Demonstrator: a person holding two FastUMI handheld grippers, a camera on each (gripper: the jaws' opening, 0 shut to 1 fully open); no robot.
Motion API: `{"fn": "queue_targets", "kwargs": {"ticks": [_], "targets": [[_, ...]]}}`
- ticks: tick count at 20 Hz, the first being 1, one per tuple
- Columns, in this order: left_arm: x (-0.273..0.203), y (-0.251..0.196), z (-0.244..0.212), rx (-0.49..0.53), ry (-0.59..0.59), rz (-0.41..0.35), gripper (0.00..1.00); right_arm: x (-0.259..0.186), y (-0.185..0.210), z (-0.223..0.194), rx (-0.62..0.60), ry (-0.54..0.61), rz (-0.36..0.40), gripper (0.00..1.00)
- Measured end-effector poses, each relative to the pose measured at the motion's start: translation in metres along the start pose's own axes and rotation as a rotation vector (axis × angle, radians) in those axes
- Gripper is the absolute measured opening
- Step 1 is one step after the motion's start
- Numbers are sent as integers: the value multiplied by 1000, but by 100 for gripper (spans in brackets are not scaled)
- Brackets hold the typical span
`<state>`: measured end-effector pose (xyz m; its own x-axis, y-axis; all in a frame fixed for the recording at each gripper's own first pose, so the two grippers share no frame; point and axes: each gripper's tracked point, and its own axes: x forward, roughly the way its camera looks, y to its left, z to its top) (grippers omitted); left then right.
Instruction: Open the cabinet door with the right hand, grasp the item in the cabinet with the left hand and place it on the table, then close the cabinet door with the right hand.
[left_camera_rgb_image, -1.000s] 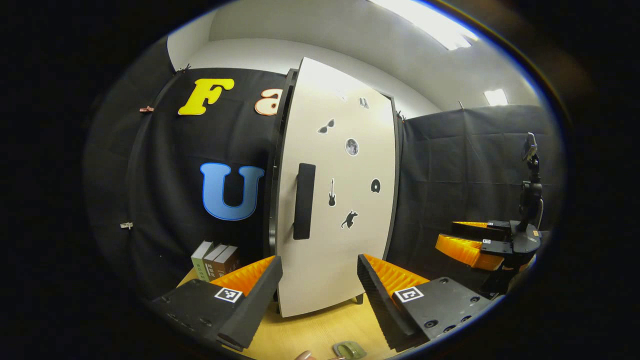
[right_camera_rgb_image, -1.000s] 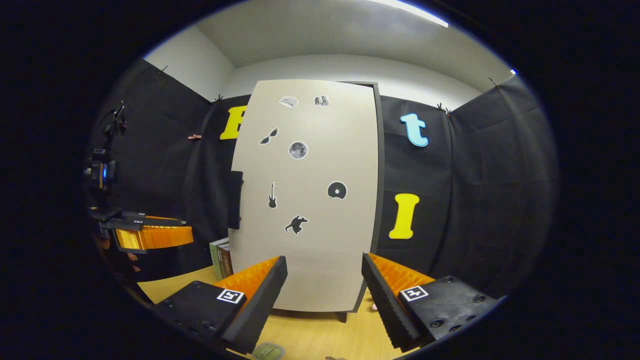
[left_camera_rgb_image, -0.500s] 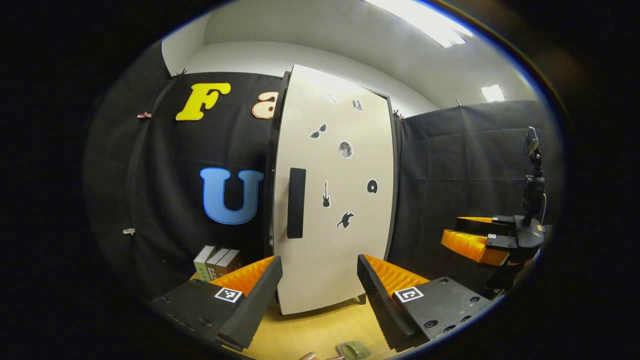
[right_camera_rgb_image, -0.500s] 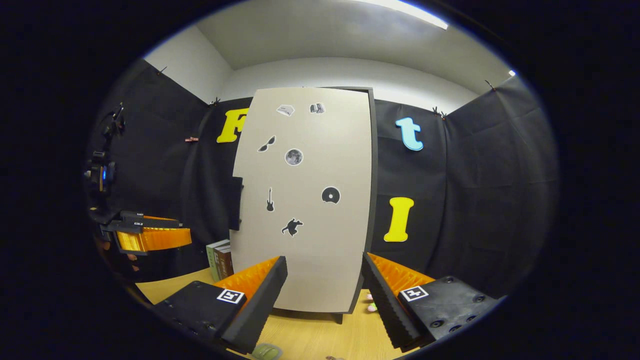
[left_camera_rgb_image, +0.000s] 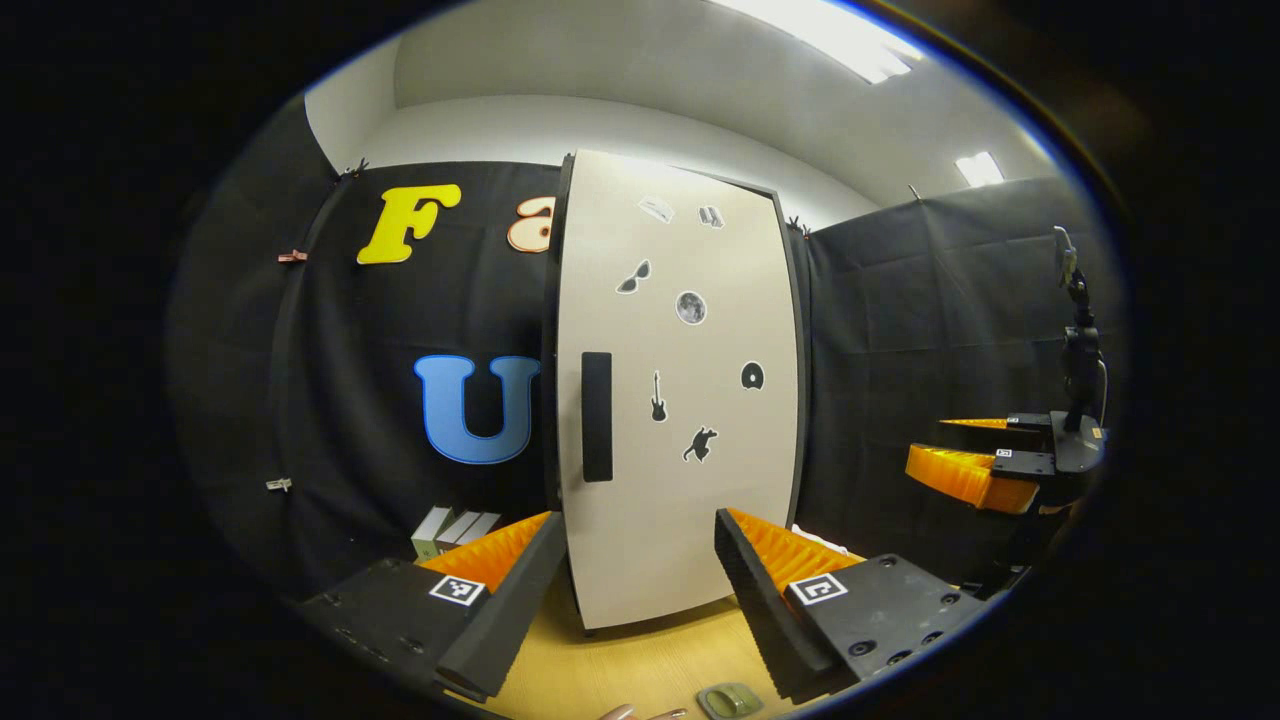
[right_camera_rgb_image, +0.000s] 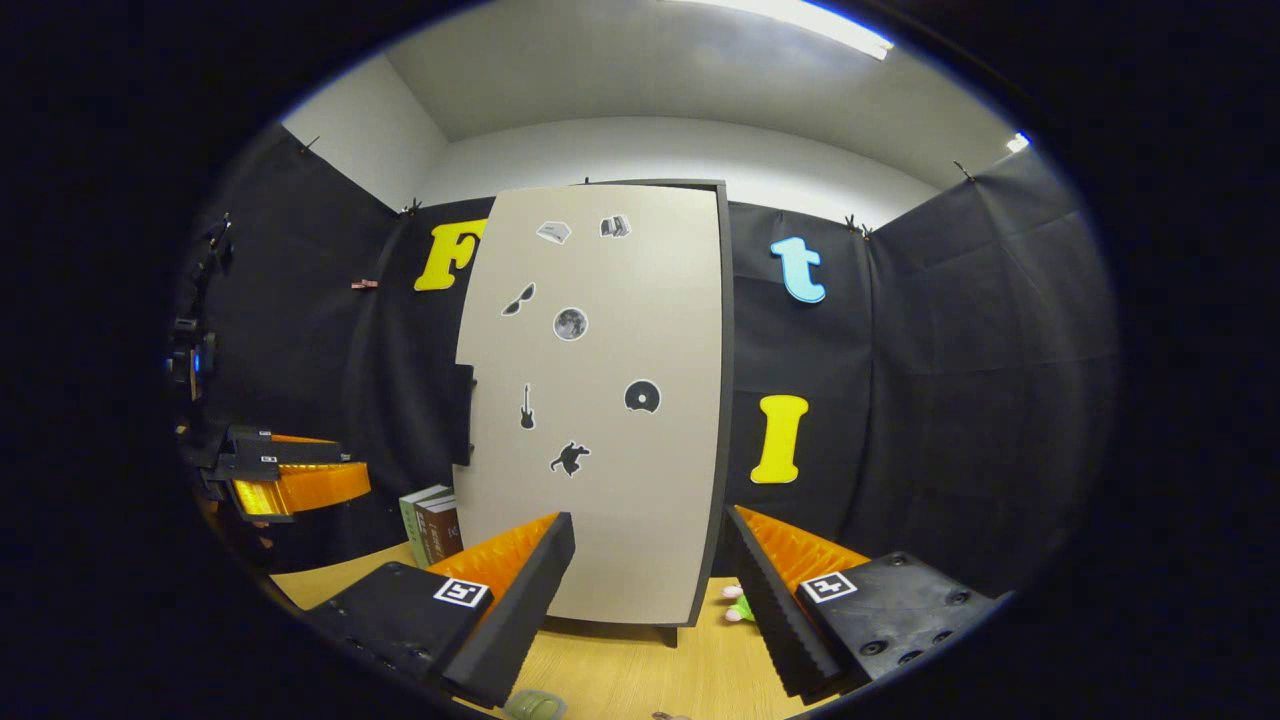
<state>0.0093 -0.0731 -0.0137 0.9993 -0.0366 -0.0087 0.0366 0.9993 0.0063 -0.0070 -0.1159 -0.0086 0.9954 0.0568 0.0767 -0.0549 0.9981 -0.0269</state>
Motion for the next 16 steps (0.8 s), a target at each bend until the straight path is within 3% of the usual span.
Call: {"fn": "queue_targets", "kwargs": {"ticks": [16], "targets": [[-3, 1, 7, 30, -2, -1, 95, 0, 14, -5, -13, 27, 36, 97]]}}
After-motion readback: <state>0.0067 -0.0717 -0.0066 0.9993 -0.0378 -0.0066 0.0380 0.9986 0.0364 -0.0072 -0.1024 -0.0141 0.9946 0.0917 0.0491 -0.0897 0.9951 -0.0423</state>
